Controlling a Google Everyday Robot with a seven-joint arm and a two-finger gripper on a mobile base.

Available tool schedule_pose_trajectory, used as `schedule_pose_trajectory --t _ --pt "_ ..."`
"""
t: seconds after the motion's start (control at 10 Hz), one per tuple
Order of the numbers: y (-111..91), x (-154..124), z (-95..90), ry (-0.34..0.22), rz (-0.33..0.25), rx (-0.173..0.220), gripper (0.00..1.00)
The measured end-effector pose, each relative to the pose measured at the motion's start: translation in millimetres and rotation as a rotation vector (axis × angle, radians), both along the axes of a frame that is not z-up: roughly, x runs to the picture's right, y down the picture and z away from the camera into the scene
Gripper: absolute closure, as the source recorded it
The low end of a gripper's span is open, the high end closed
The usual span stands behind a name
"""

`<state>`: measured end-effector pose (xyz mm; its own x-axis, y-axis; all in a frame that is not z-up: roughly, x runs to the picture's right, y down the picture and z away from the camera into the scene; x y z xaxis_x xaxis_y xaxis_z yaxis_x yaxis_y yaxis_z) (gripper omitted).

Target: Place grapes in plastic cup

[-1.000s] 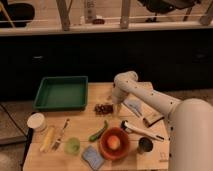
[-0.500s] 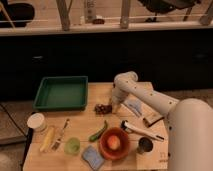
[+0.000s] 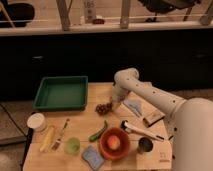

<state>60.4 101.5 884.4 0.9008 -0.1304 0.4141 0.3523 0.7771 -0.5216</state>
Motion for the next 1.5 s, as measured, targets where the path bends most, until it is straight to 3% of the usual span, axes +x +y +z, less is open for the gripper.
schedule_pose_trajectory --t 0.6,1.1,1.5 --pt "-15 -3 -50.8 -0.034 -0.094 0.020 0.99" --pt "-19 -36 -102.4 -0.108 -0.192 0.027 0.99" --pt "-15 -58 -131.3 -0.143 -0.243 0.026 0.99"
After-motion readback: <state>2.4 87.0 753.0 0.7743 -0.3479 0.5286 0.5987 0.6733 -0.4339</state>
